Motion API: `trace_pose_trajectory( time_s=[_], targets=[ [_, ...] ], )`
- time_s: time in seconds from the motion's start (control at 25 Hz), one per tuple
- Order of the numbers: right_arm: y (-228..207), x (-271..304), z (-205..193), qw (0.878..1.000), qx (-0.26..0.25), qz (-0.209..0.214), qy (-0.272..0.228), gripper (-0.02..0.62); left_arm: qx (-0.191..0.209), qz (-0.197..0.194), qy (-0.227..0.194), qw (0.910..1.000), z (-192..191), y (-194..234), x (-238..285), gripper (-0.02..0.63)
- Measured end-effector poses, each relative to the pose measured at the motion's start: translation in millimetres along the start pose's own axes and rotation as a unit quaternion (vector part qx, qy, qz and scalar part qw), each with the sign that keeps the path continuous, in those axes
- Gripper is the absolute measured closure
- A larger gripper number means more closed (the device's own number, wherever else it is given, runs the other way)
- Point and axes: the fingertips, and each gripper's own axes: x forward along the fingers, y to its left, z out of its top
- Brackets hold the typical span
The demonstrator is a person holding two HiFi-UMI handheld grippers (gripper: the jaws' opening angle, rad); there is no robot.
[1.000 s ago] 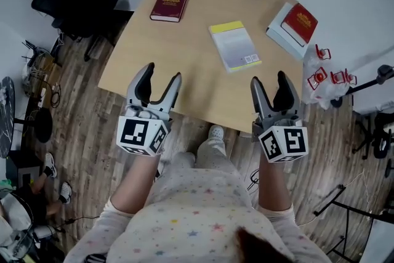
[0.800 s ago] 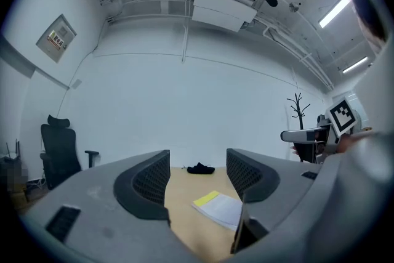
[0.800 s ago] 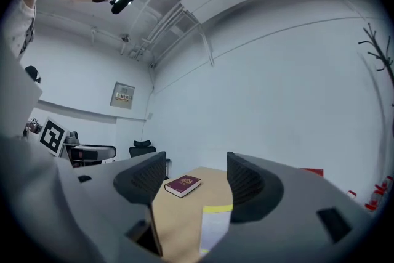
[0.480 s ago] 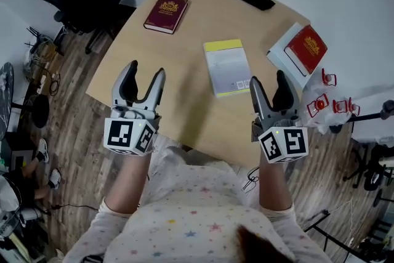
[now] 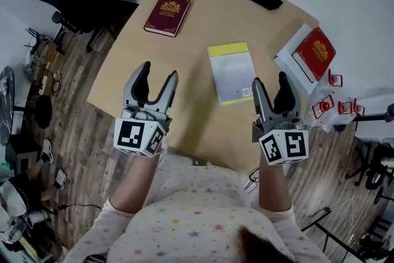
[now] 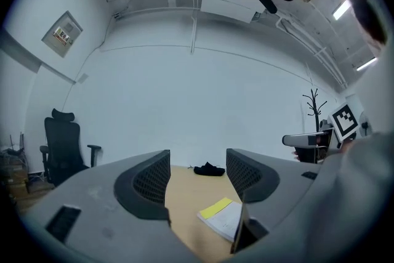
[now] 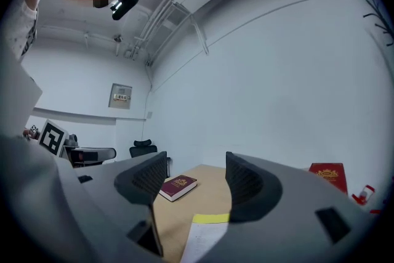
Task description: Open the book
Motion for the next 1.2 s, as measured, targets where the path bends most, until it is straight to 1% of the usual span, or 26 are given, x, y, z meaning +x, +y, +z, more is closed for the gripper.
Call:
trace_pose_trajectory(
  time_s=[0.12, 0.28, 0.44, 0.56, 0.68, 0.76, 0.88, 1.08, 1.2],
  targets=[
    [-1.7, 8.1, -3.0, 1.0, 0.004, -0.02, -0.003, 0.299, 0.003, -0.016, 0.001, 0.9999, -4.0, 5.4, 16.2, 0.344],
    [-1.6, 14.5, -4.9, 0.999, 0.007, -0.045, -0.014, 0.308, -0.006, -0.021, 0.006, 0.9997, -13.9, 21.6, 29.8, 0.345],
    [-3.2, 17.3, -14.7, 0.997, 0.008, -0.071, -0.005, 0.313, -0.005, -0.043, 0.008, 0.999, -18.8, 31.0, 38.1, 0.345],
    [-2.7, 19.7, -23.8, 0.997, 0.014, -0.079, 0.005, 0.314, -0.004, -0.047, 0.015, 0.9988, -24.6, 37.4, 42.8, 0.345],
    [0.1, 23.8, -33.3, 0.997, 0.017, -0.072, 0.019, 0.314, -0.009, -0.039, 0.033, 0.9987, -36.1, 43.1, 45.9, 0.345],
    [2.7, 29.1, -34.4, 0.998, 0.011, -0.059, 0.025, 0.314, -0.02, -0.033, 0.036, 0.9986, -40.4, 44.4, 46.7, 0.345],
    [4.5, 36.4, -32.1, 0.999, -0.002, -0.043, 0.029, 0.317, -0.023, -0.033, 0.037, 0.9985, -44.3, 40.4, 48.0, 0.345],
    [2.8, 42.7, -37.2, 0.999, 0.007, -0.03, 0.034, 0.342, -0.019, -0.033, 0.03, 0.9988, -43.8, 33.0, 51.5, 0.345],
    [0.5, 45.9, -42.9, 0.999, 0.009, -0.028, 0.038, 0.342, -0.019, -0.036, 0.025, 0.9989, -44.2, 31.4, 55.8, 0.345]
  ],
)
